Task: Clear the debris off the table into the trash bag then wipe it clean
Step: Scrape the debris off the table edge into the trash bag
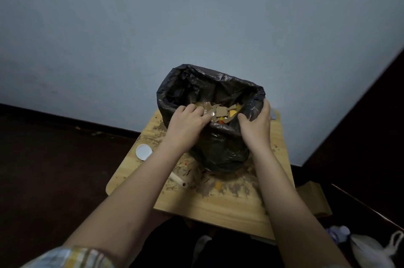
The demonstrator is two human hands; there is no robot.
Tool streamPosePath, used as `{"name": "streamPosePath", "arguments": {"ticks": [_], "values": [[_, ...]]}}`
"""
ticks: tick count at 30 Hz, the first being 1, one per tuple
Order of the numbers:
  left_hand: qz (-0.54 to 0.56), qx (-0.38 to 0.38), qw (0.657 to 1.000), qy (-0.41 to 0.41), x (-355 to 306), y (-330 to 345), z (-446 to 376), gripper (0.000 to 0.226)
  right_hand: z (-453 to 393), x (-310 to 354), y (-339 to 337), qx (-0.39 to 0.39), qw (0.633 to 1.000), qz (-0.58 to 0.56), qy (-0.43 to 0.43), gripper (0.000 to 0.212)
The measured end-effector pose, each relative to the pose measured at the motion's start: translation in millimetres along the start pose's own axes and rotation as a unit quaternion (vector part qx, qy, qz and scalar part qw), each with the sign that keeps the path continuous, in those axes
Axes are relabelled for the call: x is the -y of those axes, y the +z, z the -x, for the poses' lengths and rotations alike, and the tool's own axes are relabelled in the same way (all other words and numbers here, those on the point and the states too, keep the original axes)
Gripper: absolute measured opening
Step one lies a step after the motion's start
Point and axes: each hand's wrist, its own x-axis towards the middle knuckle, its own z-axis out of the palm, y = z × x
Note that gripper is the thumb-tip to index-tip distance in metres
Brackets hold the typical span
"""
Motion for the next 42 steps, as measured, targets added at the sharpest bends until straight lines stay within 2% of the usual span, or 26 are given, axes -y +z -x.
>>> {"name": "streamPosePath", "arguments": {"ticks": [5,7,9,17,23,25,27,29,32,34,36,38,42], "values": [[0.006,-0.018,1.0,-0.014,-4.1,-3.5,20.1,0.041,10.2,1.5,-3.6,-0.012,0.993,-0.1,0.066,0.063],[0.005,-0.019,1.0,-0.011,-1.5,-7.0,30.2,0.038,16.7,1.9,-4.6,-0.002,0.995,-0.079,0.064,0.046],[0.008,-0.022,1.0,-0.007,3.3,-13.8,39.2,0.036,27.2,5.1,-4.7,0.02,0.997,-0.046,0.061,0.039],[0.014,-0.036,0.999,0.024,23.9,-29.9,76.1,0.04,76.3,19.8,5.2,0.016,0.999,0.021,0.044,0.053],[0.106,-0.001,0.994,-0.02,35.5,-35.6,101.1,0.038,103.0,32.5,16.1,-0.007,0.996,0.077,0.039,0.062],[0.227,0.031,0.973,-0.035,41.5,-42.6,109.8,0.039,109.8,33.4,15.9,-0.013,0.997,0.078,0.024,0.062],[0.342,0.013,0.939,-0.042,47.9,-51.4,120.8,0.044,117.8,33.0,13.7,-0.015,0.997,0.07,0.003,0.064],[0.372,-0.056,0.924,-0.068,53.5,-56.8,130.3,0.046,126.0,32.2,8.6,-0.019,0.998,0.062,-0.004,0.065],[0.359,-0.125,0.904,-0.195,61.4,-57.0,136.3,0.048,139.0,28.3,-1.1,-0.018,0.999,0.046,-0.004,0.066],[0.354,-0.098,0.886,-0.282,68.5,-53.1,136.3,0.049,148.7,25.0,-8.5,-0.017,0.999,0.044,-0.012,0.066],[0.375,-0.037,0.866,-0.33,76.9,-48.6,133.9,0.053,156.6,20.5,-13.5,-0.015,0.999,0.044,-0.021,0.067],[0.413,0.019,0.844,-0.342,77.0,-45.1,131.9,0.048,164.5,13.5,-19.7,-0.011,0.999,0.046,-0.018,0.066],[0.399,0.044,0.851,-0.339,65.8,-42.7,133.1,0.03,176.4,-1.4,-28.6,0.01,0.999,0.052,0.0,0.066]]}}
